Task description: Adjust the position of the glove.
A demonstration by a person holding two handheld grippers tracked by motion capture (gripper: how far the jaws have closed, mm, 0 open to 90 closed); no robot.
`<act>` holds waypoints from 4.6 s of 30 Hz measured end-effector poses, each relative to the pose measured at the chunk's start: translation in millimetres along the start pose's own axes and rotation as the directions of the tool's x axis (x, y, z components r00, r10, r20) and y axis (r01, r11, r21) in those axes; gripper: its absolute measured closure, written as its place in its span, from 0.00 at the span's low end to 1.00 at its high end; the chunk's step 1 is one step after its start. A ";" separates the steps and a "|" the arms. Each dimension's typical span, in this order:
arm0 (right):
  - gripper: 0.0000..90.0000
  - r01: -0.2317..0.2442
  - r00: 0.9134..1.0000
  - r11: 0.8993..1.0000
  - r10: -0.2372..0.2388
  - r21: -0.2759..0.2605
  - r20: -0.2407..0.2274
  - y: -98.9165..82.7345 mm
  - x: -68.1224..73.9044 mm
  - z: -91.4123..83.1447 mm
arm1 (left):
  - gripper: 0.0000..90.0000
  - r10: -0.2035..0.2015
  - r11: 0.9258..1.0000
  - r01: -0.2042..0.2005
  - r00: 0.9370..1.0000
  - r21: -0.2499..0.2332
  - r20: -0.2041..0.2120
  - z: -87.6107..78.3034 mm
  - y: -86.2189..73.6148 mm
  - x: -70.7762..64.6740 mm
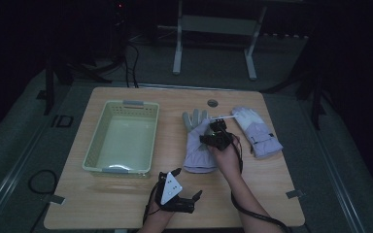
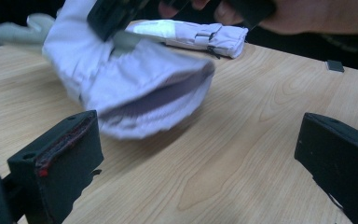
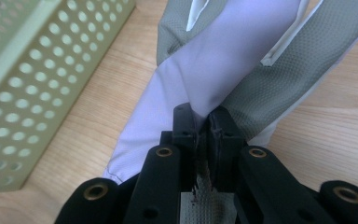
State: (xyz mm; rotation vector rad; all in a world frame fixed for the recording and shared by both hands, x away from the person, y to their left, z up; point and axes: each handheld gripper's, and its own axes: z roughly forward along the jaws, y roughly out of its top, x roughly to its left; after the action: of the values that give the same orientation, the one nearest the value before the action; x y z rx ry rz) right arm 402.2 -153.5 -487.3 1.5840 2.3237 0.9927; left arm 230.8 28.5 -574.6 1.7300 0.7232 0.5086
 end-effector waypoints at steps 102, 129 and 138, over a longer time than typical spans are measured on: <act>0.54 0.007 0.987 1.000 -0.006 -0.007 0.163 7.6 -220.9 -62.4 | 0.01 -0.008 1.000 0.008 1.000 0.003 0.000 0.3 0.1 -0.2; 0.70 0.081 0.991 0.980 -0.098 0.184 0.088 12.2 -239.9 -16.6 | 0.01 -0.015 1.000 0.015 1.000 0.004 -0.007 0.4 0.1 0.7; 0.85 -0.060 0.993 0.990 0.045 0.130 0.113 12.1 -234.4 -30.1 | 0.01 -0.019 1.000 0.019 1.000 0.005 -0.008 0.4 0.1 1.2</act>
State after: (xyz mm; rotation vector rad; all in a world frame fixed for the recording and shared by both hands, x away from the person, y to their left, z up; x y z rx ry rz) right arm 497.2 -369.0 -510.3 1.7112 2.3273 0.7537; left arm 231.9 29.0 -574.6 1.7250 0.7459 0.5010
